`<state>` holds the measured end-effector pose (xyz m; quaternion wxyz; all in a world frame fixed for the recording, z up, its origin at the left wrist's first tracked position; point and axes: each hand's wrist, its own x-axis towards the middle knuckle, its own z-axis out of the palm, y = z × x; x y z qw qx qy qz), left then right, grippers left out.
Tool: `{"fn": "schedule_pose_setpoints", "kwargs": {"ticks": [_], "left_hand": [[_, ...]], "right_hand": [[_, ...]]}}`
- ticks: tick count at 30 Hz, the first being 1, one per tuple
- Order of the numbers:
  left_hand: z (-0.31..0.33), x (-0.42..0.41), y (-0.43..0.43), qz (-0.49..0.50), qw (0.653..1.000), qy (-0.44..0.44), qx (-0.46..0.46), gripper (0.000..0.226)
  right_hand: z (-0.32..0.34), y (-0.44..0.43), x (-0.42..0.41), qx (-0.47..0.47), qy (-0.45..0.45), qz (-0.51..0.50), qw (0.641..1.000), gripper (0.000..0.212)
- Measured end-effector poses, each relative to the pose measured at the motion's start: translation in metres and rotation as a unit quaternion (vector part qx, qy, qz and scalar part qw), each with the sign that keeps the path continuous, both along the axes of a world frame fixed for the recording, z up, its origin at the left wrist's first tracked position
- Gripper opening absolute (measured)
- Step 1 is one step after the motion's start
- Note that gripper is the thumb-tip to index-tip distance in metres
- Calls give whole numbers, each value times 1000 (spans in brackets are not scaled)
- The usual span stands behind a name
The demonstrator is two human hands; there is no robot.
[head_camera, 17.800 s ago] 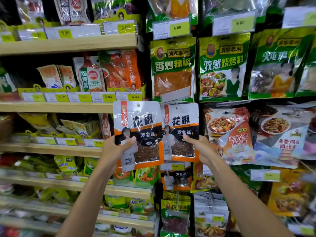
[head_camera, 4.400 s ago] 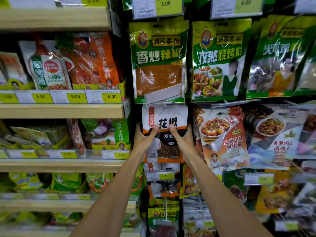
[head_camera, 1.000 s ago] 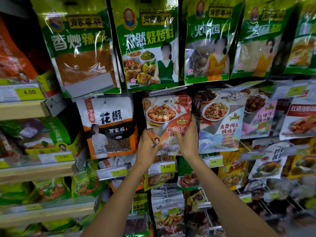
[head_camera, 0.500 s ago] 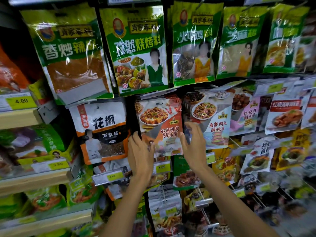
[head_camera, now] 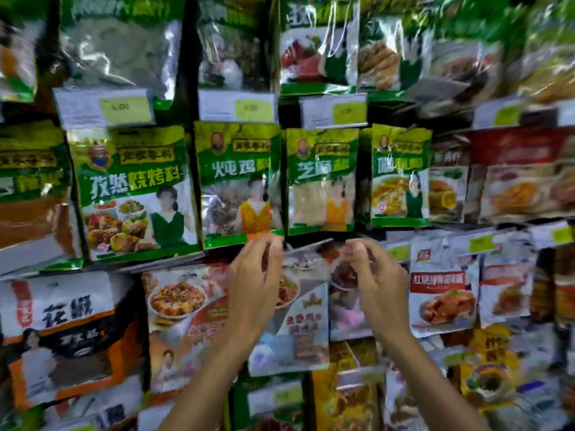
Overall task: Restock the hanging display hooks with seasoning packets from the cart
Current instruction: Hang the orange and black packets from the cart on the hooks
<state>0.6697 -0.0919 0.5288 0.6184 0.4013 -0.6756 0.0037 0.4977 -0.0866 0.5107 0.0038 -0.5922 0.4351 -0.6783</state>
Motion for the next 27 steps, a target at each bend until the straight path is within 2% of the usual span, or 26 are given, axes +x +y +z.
{"fn": "schedule_pose_setpoints", "kwargs": {"ticks": [3, 5, 6, 9, 12, 16, 19, 22, 25, 27], "left_hand": [[28, -36, -6, 105, 994, 22, -16, 25], [44, -55, -8, 154, 988, 7, -26, 25], [52, -67, -10, 151, 988, -3, -30, 25], [70, -109, -20, 59, 998, -3, -6, 24], [76, -146, -39, 23, 999, -1, 31, 19], [77, -179, -67, 26, 996, 4, 85, 48], [74, -192, -83, 56, 994, -17, 96, 60], [71, -199, -99, 57, 992, -36, 110, 67], [69, -204, -109, 22, 990, -34, 134, 72], [67, -206, -114, 18, 989, -17, 147, 75]], "right_hand": [[28, -12, -57, 0, -3, 27, 1000, 19], [42, -22, -88, -1, -7, 51, 999, 18], [49, -28, -102, -7, -6, 56, 998, 19], [63, -49, -135, -14, -8, 56, 998, 19], [72, -73, -155, -9, -21, 45, 999, 17], [83, -100, -166, 9, -7, 17, 1000, 37], [87, -116, -169, 29, 3, 0, 1000, 46], [89, -128, -171, 76, -33, 72, 994, 56], [89, -138, -176, 176, -66, 160, 969, 81], [90, -143, -178, 188, -61, 198, 960, 76]]}}
